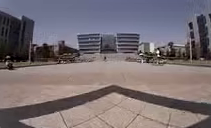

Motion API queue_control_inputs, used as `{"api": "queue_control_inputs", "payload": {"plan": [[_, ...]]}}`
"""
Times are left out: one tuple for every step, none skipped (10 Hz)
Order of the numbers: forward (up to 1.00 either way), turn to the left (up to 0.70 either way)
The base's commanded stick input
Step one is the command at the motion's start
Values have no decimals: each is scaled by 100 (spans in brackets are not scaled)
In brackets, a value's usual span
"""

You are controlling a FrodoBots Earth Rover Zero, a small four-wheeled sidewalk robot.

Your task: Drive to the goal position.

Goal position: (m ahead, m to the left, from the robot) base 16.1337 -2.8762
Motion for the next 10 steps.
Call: {"api": "queue_control_inputs", "payload": {"plan": [[100, 0], [100, 0], [100, 0], [100, 0], [100, 0], [100, 0], [100, 0], [100, 0], [100, 0], [100, 0]]}}
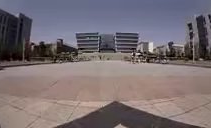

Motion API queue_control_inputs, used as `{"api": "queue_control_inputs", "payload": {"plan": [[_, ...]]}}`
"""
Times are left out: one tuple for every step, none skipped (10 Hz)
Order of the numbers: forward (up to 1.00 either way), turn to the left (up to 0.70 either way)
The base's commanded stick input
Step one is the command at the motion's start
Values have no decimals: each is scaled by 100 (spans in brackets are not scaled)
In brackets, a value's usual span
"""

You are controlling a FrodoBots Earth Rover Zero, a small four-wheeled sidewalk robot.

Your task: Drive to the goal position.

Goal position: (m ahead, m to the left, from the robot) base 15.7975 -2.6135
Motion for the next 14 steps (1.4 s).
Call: {"api": "queue_control_inputs", "payload": {"plan": [[100, 0], [100, 0], [100, 0], [100, 0], [100, 0], [100, 0], [100, 0], [100, 0], [100, 0], [100, 0], [100, 0], [100, 0], [100, 0], [100, 0]]}}
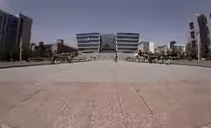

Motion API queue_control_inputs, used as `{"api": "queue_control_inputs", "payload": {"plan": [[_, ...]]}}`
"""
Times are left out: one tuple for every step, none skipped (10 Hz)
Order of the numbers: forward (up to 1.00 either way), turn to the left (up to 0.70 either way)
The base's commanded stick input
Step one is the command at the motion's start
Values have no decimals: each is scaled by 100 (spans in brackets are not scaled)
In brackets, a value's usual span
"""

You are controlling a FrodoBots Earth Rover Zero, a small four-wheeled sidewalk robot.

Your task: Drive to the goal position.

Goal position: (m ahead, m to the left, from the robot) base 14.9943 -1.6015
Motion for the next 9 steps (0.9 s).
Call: {"api": "queue_control_inputs", "payload": {"plan": [[100, 1], [100, 10], [100, 20], [100, 29], [100, 35], [100, 25], [100, 16], [100, 6], [100, 0]]}}
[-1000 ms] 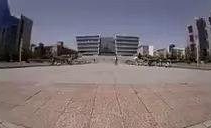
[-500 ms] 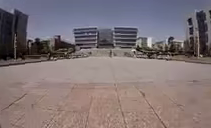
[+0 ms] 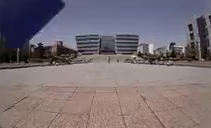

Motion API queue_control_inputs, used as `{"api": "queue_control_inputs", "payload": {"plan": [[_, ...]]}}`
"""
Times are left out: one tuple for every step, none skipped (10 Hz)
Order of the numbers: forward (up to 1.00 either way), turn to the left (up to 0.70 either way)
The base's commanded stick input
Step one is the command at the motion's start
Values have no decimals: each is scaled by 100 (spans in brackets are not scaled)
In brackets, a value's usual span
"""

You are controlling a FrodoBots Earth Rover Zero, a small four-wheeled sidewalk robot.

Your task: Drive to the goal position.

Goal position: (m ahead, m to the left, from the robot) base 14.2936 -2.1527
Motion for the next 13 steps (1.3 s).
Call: {"api": "queue_control_inputs", "payload": {"plan": [[100, 0], [100, 0], [100, 0], [100, 0], [100, 0], [100, 0], [100, 0], [100, 0], [100, 0], [100, 0], [100, 0], [100, 0], [100, 0]]}}
